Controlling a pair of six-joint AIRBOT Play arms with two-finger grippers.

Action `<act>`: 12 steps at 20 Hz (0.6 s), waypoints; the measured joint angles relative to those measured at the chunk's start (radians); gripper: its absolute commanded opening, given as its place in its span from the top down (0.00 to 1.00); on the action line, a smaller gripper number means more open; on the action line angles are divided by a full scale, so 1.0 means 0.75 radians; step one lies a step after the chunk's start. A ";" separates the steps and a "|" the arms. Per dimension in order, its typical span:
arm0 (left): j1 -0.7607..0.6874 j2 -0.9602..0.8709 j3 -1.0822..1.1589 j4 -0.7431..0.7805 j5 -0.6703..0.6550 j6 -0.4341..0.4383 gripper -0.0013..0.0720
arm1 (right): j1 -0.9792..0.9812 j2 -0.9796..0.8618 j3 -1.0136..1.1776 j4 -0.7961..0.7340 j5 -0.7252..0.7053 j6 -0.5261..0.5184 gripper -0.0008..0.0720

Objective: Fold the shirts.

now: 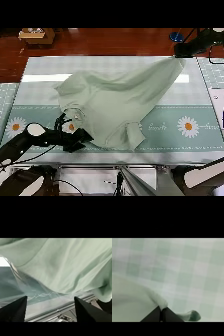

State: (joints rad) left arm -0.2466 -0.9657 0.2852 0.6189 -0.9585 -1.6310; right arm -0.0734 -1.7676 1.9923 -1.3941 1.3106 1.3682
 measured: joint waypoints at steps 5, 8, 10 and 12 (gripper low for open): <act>-0.089 -0.157 0.078 -0.037 0.198 -0.002 0.25 | 0.000 -0.001 0.000 -0.002 0.007 -0.003 0.95; -0.136 -0.285 0.171 -0.054 0.272 0.005 0.64 | 0.000 0.000 0.000 -0.003 0.023 -0.003 0.95; -0.161 -0.380 0.239 -0.035 0.298 0.048 0.95 | 0.000 0.000 0.000 -0.005 0.036 -0.003 0.95; -0.166 -0.450 0.297 -0.038 0.264 0.111 0.95 | 0.000 0.003 0.000 -0.005 0.046 -0.003 0.95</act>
State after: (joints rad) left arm -0.3714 -1.3033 0.5079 0.5907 -0.7605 -1.5475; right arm -0.0734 -1.7657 1.9923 -1.3979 1.3453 1.3663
